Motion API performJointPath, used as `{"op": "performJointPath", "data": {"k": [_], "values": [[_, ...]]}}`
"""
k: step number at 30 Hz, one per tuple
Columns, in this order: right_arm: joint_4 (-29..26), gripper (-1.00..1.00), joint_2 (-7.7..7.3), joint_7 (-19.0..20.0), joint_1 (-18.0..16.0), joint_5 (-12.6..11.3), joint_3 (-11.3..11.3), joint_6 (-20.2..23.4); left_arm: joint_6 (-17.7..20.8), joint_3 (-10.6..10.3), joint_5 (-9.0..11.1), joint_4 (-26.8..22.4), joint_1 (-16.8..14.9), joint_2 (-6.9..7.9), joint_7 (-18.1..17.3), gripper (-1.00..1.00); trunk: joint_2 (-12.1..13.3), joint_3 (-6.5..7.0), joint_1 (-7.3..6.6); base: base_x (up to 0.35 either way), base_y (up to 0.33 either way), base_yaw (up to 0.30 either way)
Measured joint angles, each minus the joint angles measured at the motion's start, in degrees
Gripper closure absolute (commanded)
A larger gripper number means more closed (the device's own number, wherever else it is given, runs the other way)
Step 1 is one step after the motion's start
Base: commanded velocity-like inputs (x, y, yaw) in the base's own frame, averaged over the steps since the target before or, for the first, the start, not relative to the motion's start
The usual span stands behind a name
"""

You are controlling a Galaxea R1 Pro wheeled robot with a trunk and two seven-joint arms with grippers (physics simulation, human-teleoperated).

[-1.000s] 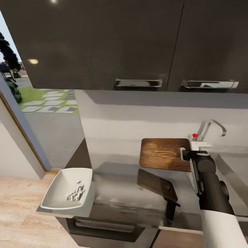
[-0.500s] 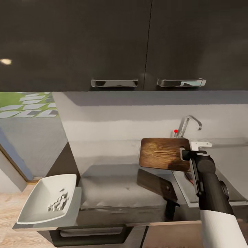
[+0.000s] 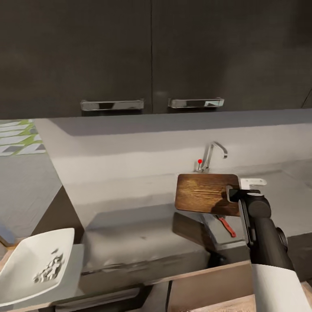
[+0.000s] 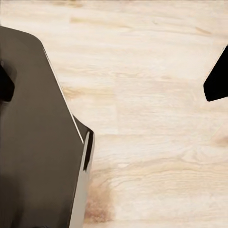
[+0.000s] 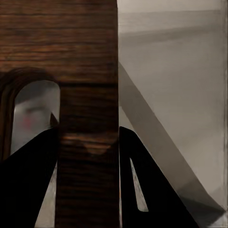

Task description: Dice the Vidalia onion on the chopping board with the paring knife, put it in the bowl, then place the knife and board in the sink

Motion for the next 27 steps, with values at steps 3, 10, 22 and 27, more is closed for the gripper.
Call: {"op": "performJointPath", "data": {"k": [3,10,22,27], "values": [[0.0,1.0,0.0,0.0,0.0,0.0,0.0,0.0,0.0,0.0,0.0,0.1,0.0,0.07,0.0,-1.0,0.0,0.0,0.0,0.0,0.0,-0.281],[0.0,1.0,0.08,0.0,0.0,-0.1,0.1,0.0,-4.5,-0.1,0.0,-0.2,0.0,-1.17,0.2,-1.0,0.0,0.0,0.0,0.0,0.0,-0.281],[0.0,1.0,0.74,0.0,0.0,0.0,0.1,0.0,-5.1,-0.2,-0.1,-0.3,0.0,-1.62,0.2,-1.0,0.0,0.0,0.0,0.0,0.0,-0.265],[0.1,1.0,1.54,0.1,0.0,-0.7,0.3,0.0,-5.1,-0.2,-0.1,-0.4,0.1,-2.77,0.1,-1.0,0.0,0.0,0.0,0.0,0.0,-0.059]]}}
